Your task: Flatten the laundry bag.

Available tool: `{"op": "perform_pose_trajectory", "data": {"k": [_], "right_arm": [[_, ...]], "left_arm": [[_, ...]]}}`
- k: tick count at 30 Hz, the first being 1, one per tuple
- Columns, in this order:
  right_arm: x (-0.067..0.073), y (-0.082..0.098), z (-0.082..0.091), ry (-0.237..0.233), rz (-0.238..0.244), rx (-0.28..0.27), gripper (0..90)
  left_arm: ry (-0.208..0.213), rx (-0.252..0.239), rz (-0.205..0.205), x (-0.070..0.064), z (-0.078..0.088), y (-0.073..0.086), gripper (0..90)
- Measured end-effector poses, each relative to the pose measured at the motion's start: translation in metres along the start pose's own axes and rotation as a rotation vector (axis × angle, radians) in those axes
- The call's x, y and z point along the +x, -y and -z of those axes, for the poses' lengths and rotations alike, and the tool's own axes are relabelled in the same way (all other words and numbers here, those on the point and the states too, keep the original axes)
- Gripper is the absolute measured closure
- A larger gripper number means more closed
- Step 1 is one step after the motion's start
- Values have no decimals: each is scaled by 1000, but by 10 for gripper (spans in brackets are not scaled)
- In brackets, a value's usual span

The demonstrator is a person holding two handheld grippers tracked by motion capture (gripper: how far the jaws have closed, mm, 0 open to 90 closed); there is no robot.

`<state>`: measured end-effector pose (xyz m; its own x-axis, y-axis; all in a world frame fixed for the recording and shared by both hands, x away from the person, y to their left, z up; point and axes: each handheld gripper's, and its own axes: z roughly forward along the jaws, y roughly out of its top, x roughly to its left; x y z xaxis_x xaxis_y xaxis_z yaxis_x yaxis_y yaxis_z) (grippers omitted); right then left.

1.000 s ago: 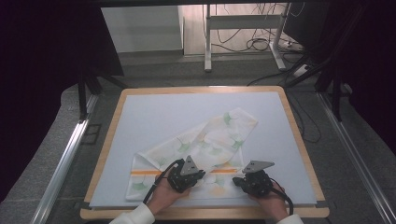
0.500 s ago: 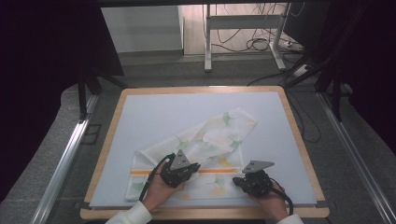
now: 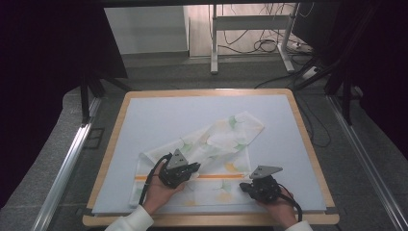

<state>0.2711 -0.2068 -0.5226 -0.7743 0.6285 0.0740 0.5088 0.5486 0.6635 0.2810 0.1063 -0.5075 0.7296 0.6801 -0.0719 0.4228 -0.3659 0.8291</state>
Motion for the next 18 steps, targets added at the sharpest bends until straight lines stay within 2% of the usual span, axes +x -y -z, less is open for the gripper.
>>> {"op": "perform_pose_trajectory", "data": {"k": [18], "right_arm": [[0,0,0,-1,2,0,890]], "left_arm": [[-24,-27,44,15,8,-1,895]]}}
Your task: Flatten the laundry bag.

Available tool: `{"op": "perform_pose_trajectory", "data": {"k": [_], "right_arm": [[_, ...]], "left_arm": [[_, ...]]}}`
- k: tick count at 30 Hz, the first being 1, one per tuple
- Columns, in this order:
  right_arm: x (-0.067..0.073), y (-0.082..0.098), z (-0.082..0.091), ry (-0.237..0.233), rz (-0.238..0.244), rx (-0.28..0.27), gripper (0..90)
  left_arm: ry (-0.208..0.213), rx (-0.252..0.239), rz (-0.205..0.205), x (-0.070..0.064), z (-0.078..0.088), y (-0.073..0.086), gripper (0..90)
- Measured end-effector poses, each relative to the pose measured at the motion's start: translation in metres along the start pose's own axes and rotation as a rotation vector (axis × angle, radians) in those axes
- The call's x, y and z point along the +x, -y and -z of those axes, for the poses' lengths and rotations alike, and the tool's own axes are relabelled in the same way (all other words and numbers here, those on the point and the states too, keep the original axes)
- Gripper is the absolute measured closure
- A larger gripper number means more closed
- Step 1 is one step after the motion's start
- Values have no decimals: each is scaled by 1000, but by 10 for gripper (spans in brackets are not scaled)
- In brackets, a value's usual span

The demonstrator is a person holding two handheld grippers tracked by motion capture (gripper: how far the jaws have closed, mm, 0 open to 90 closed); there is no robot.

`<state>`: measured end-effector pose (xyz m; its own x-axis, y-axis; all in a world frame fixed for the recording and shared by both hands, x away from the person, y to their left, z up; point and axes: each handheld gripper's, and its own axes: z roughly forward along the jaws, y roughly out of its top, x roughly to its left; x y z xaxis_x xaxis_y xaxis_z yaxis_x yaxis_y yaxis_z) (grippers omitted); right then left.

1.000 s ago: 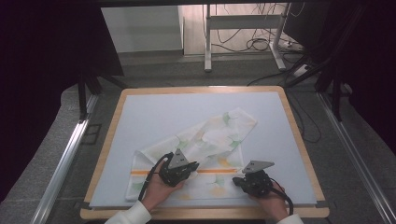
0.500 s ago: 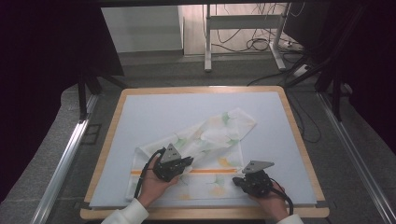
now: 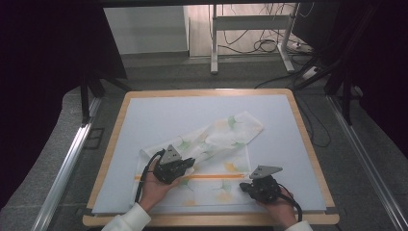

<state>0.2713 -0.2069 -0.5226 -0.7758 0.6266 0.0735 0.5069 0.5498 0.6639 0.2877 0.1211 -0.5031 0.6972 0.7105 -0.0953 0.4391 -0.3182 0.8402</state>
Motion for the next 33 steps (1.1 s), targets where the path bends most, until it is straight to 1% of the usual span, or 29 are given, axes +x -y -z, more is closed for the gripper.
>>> {"op": "perform_pose_trajectory", "data": {"k": [7,16,17,20,30,31,33], "right_arm": [[0,0,0,1,5,2,891],[0,0,0,1,7,3,890],[0,0,0,2,7,3,891],[0,0,0,0,7,3,890],[0,0,0,0,6,2,890],[0,0,0,0,6,2,890],[0,0,0,-1,6,2,890]], "left_arm": [[-9,0,18,6,1,1,895],[-22,-5,26,12,4,1,895],[-25,-7,33,14,5,1,895],[-22,-12,44,16,6,1,895],[-22,-18,53,19,8,1,895],[-15,-27,61,19,9,1,895],[-15,-30,62,19,10,0,895]]}}
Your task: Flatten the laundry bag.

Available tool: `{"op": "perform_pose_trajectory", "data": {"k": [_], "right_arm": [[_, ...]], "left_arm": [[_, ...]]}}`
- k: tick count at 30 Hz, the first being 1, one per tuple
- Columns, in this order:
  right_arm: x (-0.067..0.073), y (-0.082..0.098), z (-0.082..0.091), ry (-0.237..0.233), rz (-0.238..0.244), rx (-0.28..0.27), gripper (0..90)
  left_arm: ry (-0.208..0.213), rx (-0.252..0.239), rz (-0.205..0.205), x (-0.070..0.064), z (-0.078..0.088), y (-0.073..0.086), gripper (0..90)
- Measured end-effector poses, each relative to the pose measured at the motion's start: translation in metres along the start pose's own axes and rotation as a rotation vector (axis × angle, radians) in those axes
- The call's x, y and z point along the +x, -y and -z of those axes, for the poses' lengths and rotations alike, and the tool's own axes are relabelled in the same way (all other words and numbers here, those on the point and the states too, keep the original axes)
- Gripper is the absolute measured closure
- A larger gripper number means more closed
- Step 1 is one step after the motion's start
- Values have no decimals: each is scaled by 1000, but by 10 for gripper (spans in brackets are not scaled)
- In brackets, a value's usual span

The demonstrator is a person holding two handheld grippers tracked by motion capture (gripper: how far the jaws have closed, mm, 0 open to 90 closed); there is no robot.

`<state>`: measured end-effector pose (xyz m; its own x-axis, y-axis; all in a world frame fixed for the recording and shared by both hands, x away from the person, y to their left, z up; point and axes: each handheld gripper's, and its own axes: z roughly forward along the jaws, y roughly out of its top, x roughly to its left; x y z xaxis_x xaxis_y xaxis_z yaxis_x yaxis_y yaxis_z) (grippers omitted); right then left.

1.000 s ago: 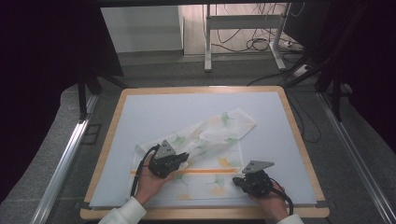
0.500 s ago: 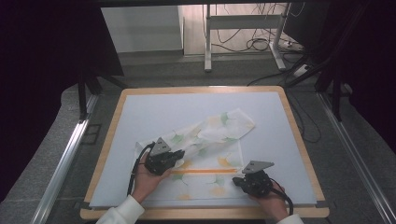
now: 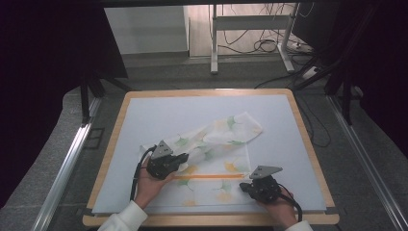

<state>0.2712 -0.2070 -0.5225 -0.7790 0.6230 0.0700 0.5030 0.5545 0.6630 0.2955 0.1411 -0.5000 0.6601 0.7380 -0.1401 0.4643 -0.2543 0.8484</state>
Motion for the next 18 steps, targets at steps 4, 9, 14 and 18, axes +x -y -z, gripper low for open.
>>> {"op": "perform_pose_trajectory", "data": {"k": [4,9,14,18], "right_arm": [[0,0,0,0,0,0,890],[0,0,0,-1,0,0,890],[0,0,0,-2,-1,0,891],[0,0,0,-3,-1,-1,891]], "left_arm": [[-4,-3,3,3,1,-1,895],[-6,-11,14,6,3,-2,895],[-13,-12,22,10,3,-3,895],[-15,-21,23,14,4,-6,895]]}}
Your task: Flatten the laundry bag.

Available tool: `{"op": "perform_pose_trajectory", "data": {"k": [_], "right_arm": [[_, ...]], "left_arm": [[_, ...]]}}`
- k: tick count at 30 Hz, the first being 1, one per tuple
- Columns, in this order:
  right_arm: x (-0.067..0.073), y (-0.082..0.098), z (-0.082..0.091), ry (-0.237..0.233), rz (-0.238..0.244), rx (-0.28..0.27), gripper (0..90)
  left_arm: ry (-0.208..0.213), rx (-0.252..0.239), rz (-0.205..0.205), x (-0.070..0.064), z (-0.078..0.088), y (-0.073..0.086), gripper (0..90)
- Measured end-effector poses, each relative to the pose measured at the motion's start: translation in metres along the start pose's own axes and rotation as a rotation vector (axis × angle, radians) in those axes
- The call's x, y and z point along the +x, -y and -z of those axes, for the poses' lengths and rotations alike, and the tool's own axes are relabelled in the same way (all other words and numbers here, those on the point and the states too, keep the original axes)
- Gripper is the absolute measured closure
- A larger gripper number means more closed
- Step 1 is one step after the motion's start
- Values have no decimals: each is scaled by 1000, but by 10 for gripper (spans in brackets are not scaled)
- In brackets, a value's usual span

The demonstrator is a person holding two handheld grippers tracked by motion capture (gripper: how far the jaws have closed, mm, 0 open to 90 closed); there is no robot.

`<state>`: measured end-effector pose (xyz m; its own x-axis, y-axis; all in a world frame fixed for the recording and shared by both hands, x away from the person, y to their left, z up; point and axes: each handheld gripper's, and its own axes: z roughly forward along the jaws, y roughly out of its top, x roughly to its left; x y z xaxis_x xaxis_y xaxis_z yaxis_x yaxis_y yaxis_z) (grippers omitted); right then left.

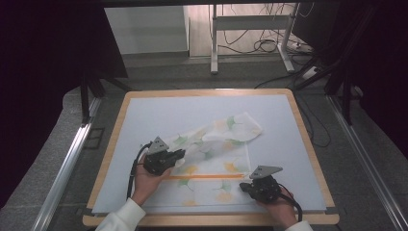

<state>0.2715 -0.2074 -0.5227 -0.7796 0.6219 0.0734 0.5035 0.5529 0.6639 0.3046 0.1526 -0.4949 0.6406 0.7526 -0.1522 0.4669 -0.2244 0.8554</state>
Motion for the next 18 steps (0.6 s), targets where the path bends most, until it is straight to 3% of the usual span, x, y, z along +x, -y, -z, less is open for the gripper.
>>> {"op": "perform_pose_trajectory", "data": {"k": [18], "right_arm": [[-1,0,0,-3,-1,-3,890]], "left_arm": [[-34,-11,53,32,-5,-8,896]]}}
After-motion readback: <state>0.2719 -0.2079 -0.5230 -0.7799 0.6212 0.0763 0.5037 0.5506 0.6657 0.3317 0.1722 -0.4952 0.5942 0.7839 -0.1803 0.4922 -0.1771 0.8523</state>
